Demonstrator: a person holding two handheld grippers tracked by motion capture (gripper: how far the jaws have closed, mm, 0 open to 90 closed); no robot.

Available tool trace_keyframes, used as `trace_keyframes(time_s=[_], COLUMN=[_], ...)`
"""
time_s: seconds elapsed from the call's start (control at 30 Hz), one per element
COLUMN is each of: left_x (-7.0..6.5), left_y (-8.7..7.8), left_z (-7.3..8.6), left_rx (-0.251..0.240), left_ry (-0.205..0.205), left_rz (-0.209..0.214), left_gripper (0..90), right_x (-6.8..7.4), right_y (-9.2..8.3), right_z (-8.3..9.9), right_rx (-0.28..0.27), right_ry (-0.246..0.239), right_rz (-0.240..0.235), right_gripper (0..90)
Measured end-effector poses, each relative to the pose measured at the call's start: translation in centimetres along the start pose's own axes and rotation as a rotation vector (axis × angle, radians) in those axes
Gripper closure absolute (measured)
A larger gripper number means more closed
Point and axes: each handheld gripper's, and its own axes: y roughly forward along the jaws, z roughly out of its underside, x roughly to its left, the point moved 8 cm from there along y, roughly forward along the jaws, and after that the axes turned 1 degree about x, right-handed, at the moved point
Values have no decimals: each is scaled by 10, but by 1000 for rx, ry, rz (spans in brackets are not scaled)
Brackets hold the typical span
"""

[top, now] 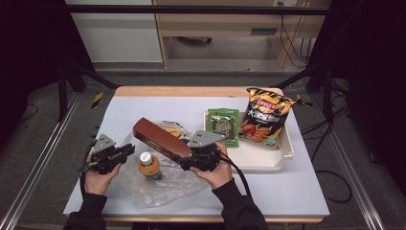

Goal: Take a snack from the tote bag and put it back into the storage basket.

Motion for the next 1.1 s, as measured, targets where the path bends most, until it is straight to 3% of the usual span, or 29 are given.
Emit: trace_keyframes(time_s=[0.3,0.67,0.9,1.1], left_x=[-8,-12,-11,-8], left_y=[0,1,-4,-8], left_z=[11,14,15,19], left_rx=[21,29,24,28], left_ry=[-4,13,8,6], left_rz=[19,18,13,7], left_gripper=[801,815,816,816], right_x=[-4,-7,1,-4], right_y=[-5,-10,0,20], right_z=[-18,-25,2,36], right_rx=[-60,-77,48,167], right_ry=[30,51,4,-11], right_rz=[10,8,16,38], right_gripper=[434,434,436,436])
